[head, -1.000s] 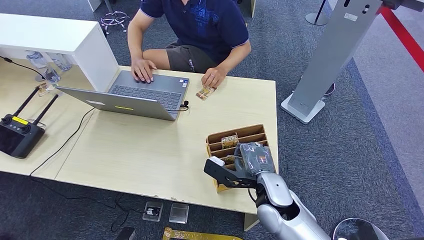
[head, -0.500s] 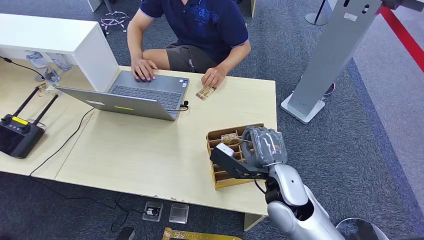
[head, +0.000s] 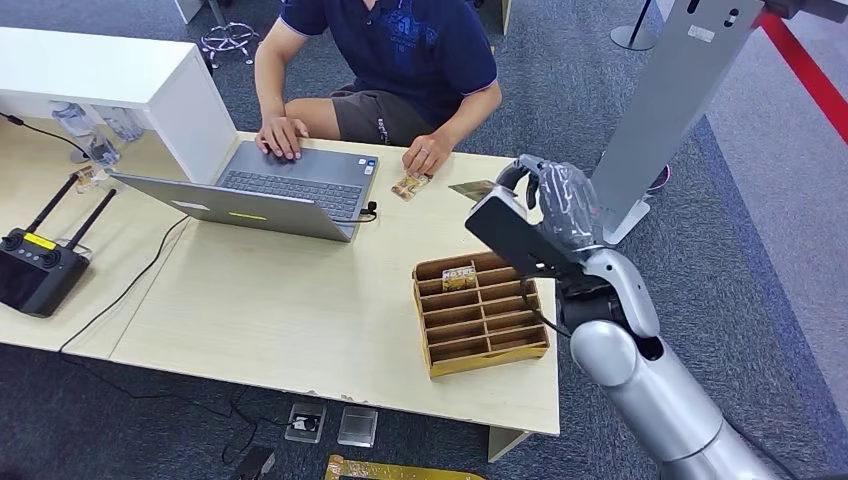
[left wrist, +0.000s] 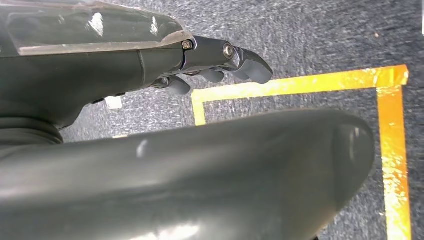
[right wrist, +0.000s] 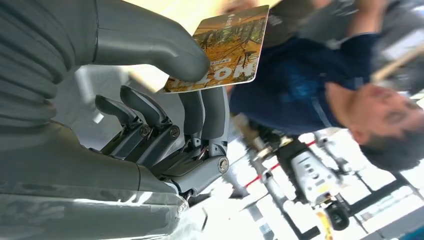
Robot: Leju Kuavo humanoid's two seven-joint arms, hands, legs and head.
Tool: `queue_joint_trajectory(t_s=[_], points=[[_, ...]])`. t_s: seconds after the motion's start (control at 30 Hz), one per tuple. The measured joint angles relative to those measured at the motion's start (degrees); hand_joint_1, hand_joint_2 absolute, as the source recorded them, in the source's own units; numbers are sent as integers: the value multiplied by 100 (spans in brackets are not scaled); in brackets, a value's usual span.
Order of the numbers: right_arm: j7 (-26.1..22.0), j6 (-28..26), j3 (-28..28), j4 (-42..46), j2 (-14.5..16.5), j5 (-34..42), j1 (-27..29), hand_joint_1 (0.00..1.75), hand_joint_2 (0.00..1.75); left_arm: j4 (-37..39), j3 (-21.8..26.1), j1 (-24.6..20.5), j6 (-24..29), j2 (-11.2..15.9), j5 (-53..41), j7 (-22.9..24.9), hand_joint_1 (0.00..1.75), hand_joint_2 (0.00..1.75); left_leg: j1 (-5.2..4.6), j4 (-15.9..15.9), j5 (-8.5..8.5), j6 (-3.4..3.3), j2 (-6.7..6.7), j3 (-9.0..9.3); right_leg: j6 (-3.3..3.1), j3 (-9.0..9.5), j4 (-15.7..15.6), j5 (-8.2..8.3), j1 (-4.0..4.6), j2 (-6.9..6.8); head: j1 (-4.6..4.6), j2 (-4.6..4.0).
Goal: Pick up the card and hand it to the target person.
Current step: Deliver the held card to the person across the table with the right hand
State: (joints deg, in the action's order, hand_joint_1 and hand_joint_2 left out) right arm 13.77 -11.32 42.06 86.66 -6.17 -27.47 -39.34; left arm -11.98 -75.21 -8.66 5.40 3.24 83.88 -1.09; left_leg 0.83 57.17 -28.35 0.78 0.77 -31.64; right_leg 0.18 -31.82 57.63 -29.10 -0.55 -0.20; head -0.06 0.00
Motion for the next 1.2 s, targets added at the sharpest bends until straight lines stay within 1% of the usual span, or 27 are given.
queue_joint_trajectory(t_s=[0.07, 0.2, 0.23, 0.37, 0.4, 0.47, 0.57, 0.67, 0.9, 1.2], points=[[-464, -235, -43, -392, 113, 622, -174, 175, 175, 0, -1, -37, 3, 0, -8, 22, 0, 0, 0, 0, 0, 0, 1, -2, 0, 0, 0, 0, 0, -1, 0, 0], [-1079, -447, -96, -1100, 344, 1407, -375, 175, 175, 0, -2, -58, 10, 0, -7, 36, 0, 0, 0, 0, 0, 0, 1, -11, 0, -6, 2, 0, 0, -1, 2, 0], [-1309, -479, -120, -1423, 447, 1764, -482, 175, 175, 0, -2, -69, 15, 0, 2, 29, 0, 0, 0, 0, 0, 0, 1, -12, 0, -8, 2, 0, 0, 0, -2, 0], [-2515, -492, -333, -2769, 898, 3573, -893, 175, 175, 0, -2, -89, 66, 1, 65, -37, 0, 0, 0, 0, 2, -2, 5, -11, 0, -8, 2, 0, 0, -9, -3, 0], [-2723, -455, -387, -3007, 988, 3917, -938, 175, 175, 0, -2, -81, 81, 1, 86, -50, 0, 0, 0, 0, 2, -2, 5, -11, 0, -8, 2, 0, 0, -8, 0, 0], [-2973, -364, -483, -3456, 1147, 4436, -1016, 175, 175, 1, -2, -64, 105, 4, 127, -69, 0, 0, 0, 0, 2, -2, 5, -12, 0, -9, 2, 0, 0, -7, -4, 0], [-3057, -284, -575, -4128, 1342, 4903, -1169, 175, 175, 2, -2, -44, 119, 11, 160, -90, 0, 0, 0, 0, 2, -2, 4, -12, 0, -9, 2, 0, 0, -7, -4, 0], [-2994, -314, -622, -4659, 1482, 5044, -1246, 175, 175, 2, -1, -29, 119, 17, 169, -96, 0, 0, 0, 0, 2, -2, 4, -12, 0, -9, 1, 0, 0, -7, 1, 0], [-2982, -523, -629, -5388, 1691, 4937, -1298, 175, 175, 6, -1, -22, 113, 22, 224, -83, 0, 0, 0, 0, 2, -2, 3, -10, 0, -9, 1, 0, 0, -6, -3, 0], [-2983, -958, -528, -5752, 1788, 4581, -1328, 175, 175, 8, -1, -2, 134, 26, 244, -90, 0, 0, 0, 0, 2, -2, 3, -9, 0, -9, 1, 0, 0, -5, -2, 0]])
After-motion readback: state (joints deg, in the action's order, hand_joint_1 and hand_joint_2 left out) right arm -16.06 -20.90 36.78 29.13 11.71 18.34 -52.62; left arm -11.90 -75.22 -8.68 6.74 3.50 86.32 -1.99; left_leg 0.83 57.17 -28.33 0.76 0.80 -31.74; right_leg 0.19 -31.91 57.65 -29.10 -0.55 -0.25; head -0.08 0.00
